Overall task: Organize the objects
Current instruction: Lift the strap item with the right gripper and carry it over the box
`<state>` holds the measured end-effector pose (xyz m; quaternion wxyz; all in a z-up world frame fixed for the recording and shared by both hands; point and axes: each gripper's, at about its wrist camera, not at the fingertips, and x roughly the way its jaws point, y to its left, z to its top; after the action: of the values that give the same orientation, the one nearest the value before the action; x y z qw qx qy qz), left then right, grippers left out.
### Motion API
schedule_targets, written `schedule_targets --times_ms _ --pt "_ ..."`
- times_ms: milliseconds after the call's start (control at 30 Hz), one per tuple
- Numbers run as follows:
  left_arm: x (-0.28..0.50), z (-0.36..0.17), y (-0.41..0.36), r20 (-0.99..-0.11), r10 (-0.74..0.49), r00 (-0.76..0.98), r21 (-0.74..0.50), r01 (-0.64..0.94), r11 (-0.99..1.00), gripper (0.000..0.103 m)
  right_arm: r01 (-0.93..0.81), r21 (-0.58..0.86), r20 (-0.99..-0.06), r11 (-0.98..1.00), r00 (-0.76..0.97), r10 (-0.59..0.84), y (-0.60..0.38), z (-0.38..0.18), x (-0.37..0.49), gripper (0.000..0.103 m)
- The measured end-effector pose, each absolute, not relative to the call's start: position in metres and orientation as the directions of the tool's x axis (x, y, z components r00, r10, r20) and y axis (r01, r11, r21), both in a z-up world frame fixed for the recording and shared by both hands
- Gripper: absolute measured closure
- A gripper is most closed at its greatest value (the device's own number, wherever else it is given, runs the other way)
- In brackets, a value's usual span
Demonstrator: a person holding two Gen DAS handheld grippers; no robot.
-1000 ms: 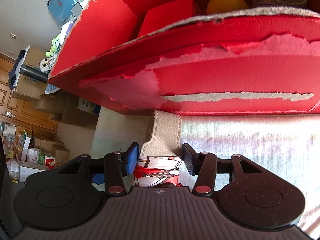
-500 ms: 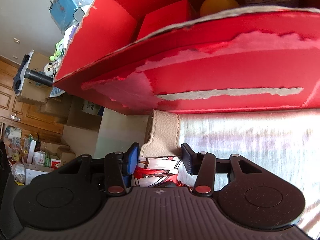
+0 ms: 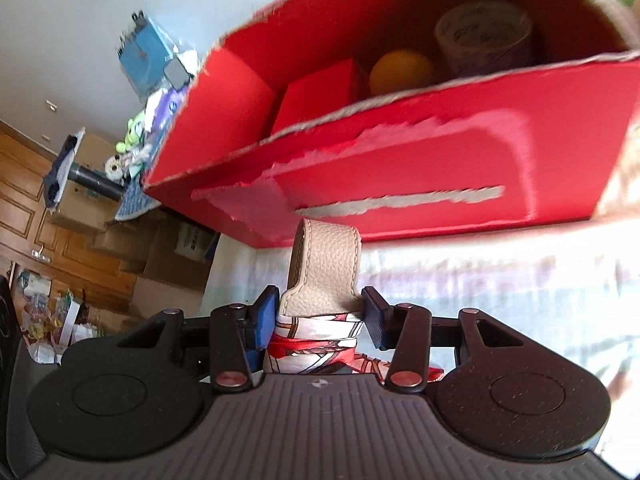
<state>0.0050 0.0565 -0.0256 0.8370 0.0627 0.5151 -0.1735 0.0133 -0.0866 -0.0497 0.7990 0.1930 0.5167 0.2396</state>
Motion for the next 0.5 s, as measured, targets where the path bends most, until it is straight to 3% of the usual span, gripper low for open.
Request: schedule_targets --times_ms 500 --pt "-0.009 0.039 0.006 -0.763 -0.381 0.522 -0.002 0.588 0.809 0.075 -0.169 0.570 -0.601 0.804 0.583 0.547 -0.143 0.007 -0.014 0.055"
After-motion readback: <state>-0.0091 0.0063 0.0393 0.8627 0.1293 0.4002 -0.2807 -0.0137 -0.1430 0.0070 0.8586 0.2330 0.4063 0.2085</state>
